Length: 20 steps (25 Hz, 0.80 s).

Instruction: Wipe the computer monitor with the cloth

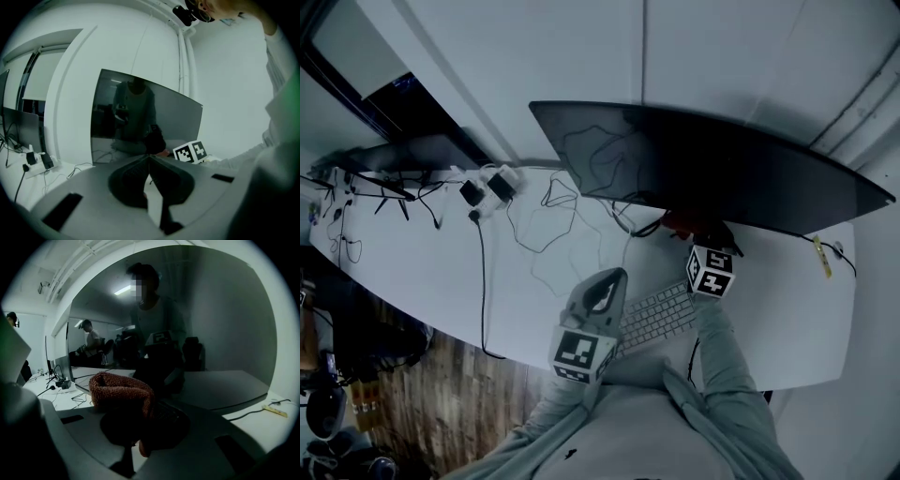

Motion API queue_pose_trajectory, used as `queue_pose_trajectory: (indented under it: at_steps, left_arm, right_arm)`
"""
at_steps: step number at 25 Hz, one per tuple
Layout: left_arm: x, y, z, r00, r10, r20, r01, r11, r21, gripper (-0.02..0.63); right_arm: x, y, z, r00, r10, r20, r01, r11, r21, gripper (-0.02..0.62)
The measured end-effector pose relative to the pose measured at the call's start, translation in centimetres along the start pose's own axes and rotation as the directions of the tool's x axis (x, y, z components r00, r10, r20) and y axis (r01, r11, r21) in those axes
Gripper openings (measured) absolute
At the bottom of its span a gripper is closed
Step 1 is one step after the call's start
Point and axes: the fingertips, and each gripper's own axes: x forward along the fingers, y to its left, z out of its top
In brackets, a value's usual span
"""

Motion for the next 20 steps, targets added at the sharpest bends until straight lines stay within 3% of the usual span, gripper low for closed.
queue_pose_trajectory:
  at_steps: [20]
  left_arm:
    - [6.9, -14.5, 1.2, 0.998, -0.054, 0.01, 0.054, 0.997, 0.053, 0.021]
  right_arm:
    - [-5.5, -20.8, -2.2, 0.989, -0.147, -0.011, 0.147, 0.983, 0.107, 0.036]
